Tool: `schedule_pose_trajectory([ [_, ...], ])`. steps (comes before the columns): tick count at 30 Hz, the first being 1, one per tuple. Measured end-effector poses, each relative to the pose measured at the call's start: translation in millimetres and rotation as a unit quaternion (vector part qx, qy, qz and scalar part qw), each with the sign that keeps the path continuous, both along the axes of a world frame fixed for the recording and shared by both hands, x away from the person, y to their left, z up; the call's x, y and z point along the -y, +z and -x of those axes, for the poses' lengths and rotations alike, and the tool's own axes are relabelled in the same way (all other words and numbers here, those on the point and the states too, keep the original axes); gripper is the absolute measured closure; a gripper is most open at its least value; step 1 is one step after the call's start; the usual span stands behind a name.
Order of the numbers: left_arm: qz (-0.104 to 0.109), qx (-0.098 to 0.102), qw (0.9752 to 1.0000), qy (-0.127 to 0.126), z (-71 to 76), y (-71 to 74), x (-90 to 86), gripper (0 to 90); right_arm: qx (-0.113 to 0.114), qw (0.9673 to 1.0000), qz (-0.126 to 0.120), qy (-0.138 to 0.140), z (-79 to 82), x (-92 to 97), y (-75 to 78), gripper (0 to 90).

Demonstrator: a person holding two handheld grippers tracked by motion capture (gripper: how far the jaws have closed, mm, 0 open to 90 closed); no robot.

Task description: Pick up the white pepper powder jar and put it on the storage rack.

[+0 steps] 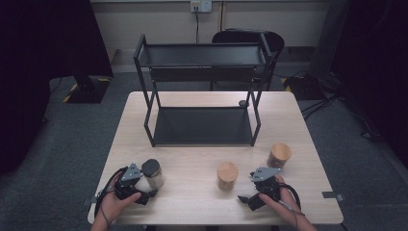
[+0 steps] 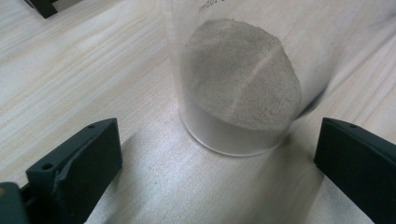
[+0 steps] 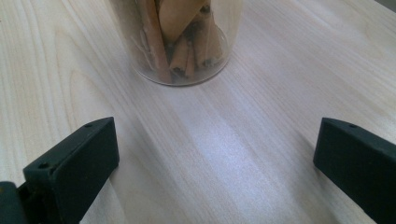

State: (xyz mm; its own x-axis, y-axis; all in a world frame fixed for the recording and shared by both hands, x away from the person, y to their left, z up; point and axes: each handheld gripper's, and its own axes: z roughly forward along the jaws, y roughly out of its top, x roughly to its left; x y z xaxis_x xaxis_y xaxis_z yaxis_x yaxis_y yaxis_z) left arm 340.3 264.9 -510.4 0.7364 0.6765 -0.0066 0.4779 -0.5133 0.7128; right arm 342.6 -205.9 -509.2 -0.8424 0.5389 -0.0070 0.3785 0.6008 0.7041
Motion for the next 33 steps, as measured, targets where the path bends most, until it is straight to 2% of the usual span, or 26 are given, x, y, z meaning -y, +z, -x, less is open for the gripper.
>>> schedule_pose_trajectory([
  [19,-0.001,-0.002,1.0,0.003,-1.1,0.5,0.7,0.5,0.0,1.0,0.0,0.0,0.0,0.0,0.0,0.0],
  [33,0.025,-0.002,0.9996,0.011,-2.6,5.3,-2.4,1.9,0.0,1.0,0.0,0.0,0.0,0.0,0.0,0.0],
])
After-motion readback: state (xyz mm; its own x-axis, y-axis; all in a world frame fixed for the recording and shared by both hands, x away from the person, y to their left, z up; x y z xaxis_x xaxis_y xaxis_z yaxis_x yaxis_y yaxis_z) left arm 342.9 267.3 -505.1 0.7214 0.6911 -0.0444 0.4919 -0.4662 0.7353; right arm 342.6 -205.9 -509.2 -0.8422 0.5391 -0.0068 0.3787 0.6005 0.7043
